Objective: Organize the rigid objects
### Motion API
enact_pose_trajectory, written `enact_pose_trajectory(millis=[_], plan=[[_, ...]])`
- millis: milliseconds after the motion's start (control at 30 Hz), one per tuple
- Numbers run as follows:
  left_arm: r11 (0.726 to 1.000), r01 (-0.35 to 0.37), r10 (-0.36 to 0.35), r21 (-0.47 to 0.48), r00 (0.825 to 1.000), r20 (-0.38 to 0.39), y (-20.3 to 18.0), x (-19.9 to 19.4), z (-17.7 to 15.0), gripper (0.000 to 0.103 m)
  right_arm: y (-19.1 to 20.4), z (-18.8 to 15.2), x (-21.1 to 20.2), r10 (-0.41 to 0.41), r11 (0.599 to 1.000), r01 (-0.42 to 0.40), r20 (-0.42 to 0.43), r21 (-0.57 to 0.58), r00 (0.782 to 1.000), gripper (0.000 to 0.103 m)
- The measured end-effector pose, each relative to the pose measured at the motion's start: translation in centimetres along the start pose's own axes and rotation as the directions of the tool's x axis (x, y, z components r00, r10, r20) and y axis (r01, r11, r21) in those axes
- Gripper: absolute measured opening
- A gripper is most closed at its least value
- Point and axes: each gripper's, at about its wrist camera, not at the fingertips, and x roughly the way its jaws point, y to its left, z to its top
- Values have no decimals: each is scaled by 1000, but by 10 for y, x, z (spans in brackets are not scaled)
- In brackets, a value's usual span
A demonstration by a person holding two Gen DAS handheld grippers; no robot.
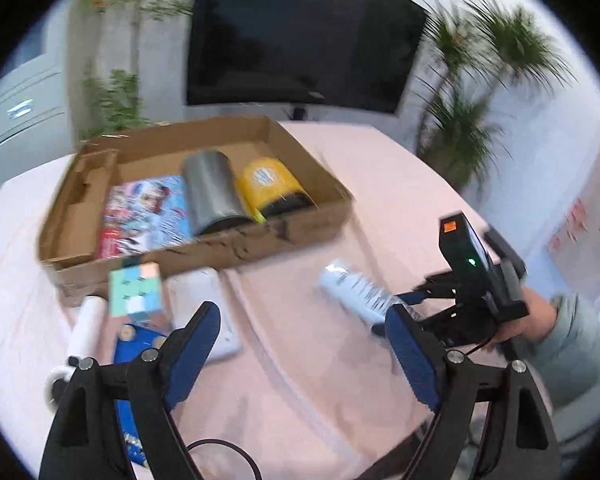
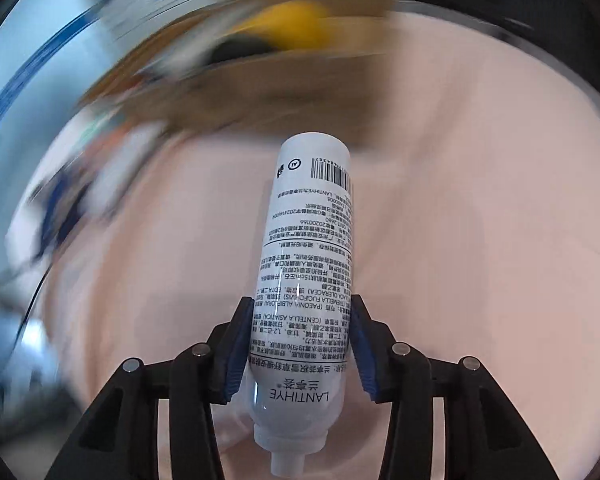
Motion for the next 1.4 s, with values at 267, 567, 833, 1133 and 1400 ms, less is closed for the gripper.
enact_pose_trajectory(millis=[267,567,833,1133,1400], plan=[[980,153,-131,127,977,-166,-4,72,-5,83,70,-17,-16,115,832,-110,-25,-544,993,43],[925,340,-250,172,883,-398,-38,122,-33,52,28,-11,-53,-17,895,70,125,-441,992,39],[960,250,-157,126,854,-497,-57,120,-61,50,-43,-44,-90,264,846,-344,239,407,934,64],[976,205,-130,74,820,-558,-72,119,-84,44,-17,-38,-15,310,699,-371,208,611,928,50],[996,87,-76,2,874,-480,-67,106,-66,45,1,-11,8,272,748,-334,195,573,942,49]])
